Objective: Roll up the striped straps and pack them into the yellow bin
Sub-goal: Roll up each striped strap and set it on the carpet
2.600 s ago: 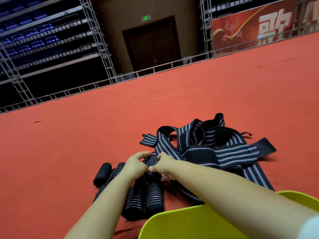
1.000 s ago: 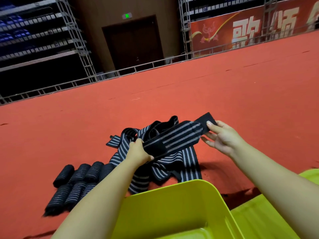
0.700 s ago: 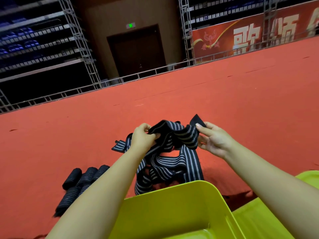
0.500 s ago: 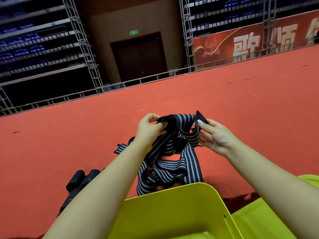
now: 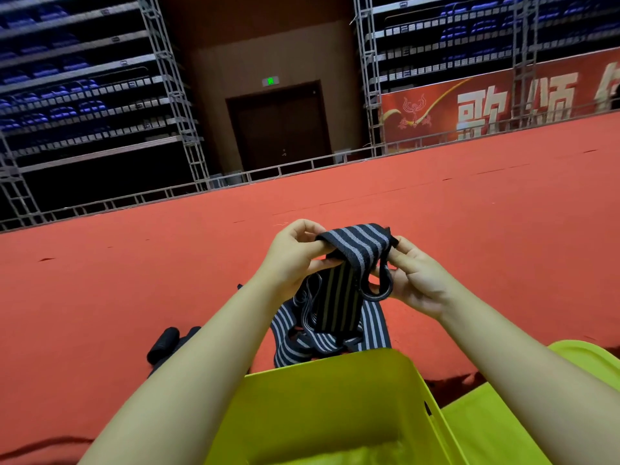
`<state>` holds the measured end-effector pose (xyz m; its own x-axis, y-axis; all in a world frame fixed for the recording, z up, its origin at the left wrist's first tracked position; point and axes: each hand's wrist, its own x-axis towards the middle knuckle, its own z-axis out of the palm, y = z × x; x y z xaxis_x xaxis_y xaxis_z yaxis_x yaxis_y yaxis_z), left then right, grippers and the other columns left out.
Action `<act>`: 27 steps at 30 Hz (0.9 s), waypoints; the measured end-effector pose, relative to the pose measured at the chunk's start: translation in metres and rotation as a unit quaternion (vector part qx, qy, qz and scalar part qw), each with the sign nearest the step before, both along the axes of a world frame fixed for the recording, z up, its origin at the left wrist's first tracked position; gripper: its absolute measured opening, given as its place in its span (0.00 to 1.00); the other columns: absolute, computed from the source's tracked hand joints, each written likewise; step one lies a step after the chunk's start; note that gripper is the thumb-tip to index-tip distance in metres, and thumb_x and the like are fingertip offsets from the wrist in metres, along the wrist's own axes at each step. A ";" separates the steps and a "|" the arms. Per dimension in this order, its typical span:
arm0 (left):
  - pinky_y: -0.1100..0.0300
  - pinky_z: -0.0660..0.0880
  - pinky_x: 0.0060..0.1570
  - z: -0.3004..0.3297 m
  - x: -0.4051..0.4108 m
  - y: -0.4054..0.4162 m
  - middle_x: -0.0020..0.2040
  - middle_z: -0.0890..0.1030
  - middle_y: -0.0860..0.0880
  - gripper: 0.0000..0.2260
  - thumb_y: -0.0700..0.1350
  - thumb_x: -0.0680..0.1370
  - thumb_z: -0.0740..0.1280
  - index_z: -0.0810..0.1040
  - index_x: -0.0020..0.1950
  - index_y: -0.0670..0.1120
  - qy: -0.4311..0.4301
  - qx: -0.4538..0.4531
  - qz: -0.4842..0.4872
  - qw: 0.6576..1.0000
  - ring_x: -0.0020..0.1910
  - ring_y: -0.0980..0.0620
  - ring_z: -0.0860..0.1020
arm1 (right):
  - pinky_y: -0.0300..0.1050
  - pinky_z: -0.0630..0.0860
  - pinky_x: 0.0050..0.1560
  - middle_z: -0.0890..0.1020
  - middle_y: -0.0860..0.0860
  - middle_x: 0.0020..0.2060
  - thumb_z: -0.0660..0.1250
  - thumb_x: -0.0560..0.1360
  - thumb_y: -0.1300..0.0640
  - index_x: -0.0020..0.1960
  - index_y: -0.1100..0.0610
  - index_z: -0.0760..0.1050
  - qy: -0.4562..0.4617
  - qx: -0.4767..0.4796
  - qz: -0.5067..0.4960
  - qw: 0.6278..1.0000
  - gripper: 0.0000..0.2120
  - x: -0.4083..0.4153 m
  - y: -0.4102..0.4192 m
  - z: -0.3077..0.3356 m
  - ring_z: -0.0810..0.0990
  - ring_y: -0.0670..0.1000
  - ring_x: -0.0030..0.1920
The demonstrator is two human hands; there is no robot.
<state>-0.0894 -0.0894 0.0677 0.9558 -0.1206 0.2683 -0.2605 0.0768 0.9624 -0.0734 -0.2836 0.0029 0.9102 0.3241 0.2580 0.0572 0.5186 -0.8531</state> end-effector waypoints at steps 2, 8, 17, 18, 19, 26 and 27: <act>0.56 0.81 0.40 0.008 -0.014 0.005 0.43 0.81 0.43 0.10 0.26 0.75 0.64 0.73 0.44 0.40 -0.006 -0.007 -0.014 1.000 0.42 0.48 0.83 | 0.55 0.75 0.49 0.81 0.52 0.46 0.82 0.56 0.45 0.49 0.49 0.79 -0.018 -0.008 0.019 1.000 0.25 -0.007 0.000 0.005 0.77 0.55 0.46; 0.53 0.81 0.43 0.032 -0.063 0.019 0.46 0.82 0.44 0.14 0.26 0.75 0.63 0.76 0.54 0.42 -0.027 0.008 -0.049 0.998 0.43 0.49 0.83 | 0.48 0.79 0.42 0.81 0.55 0.45 0.81 0.60 0.47 0.58 0.54 0.74 -0.087 -0.033 0.056 0.994 0.32 -0.042 0.002 0.033 0.80 0.53 0.41; 0.64 0.78 0.33 -0.011 -0.107 0.047 0.37 0.79 0.42 0.02 0.39 0.77 0.68 0.79 0.45 0.42 0.074 0.301 0.053 0.949 0.32 0.53 0.77 | 0.53 0.72 0.48 0.73 0.61 0.42 0.65 0.77 0.51 0.46 0.53 0.72 -0.068 -0.251 -0.043 0.965 0.06 -0.076 0.008 0.028 0.72 0.57 0.43; 0.64 0.78 0.33 -0.019 -0.107 0.052 0.36 0.79 0.42 0.02 0.39 0.77 0.68 0.78 0.45 0.41 0.088 0.314 0.060 0.943 0.31 0.53 0.77 | 0.51 0.73 0.47 0.76 0.60 0.41 0.63 0.79 0.54 0.46 0.54 0.71 -0.066 -0.259 -0.074 0.961 0.04 -0.078 0.009 0.027 0.75 0.56 0.42; 0.63 0.78 0.33 -0.027 -0.106 0.057 0.35 0.79 0.44 0.02 0.39 0.77 0.68 0.78 0.44 0.42 0.098 0.335 0.065 0.935 0.30 0.55 0.77 | 0.49 0.74 0.45 0.78 0.59 0.41 0.62 0.79 0.56 0.46 0.55 0.71 -0.066 -0.261 -0.102 0.958 0.05 -0.079 0.009 0.026 0.77 0.55 0.42; 0.59 0.79 0.37 -0.078 -0.115 0.065 0.36 0.77 0.48 0.04 0.44 0.74 0.70 0.80 0.47 0.45 0.120 0.567 -0.024 0.814 0.34 0.54 0.77 | 0.40 0.73 0.35 0.78 0.50 0.35 0.63 0.79 0.62 0.43 0.55 0.72 -0.104 -0.270 -0.200 0.936 0.07 -0.089 0.012 0.029 0.77 0.46 0.35; 0.60 0.79 0.36 -0.080 -0.118 0.063 0.36 0.76 0.49 0.04 0.45 0.75 0.70 0.79 0.44 0.46 0.121 0.576 -0.042 0.808 0.34 0.55 0.77 | 0.38 0.74 0.34 0.79 0.49 0.35 0.63 0.78 0.64 0.43 0.55 0.72 -0.112 -0.273 -0.191 0.936 0.07 -0.091 0.015 0.031 0.77 0.46 0.35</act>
<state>-0.2071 -0.0265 -0.0123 0.9388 -0.2247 -0.2611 -0.0950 -0.8975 0.4306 -0.1646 -0.2690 0.0334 0.9297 0.1241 0.3469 0.3583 -0.0855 -0.9297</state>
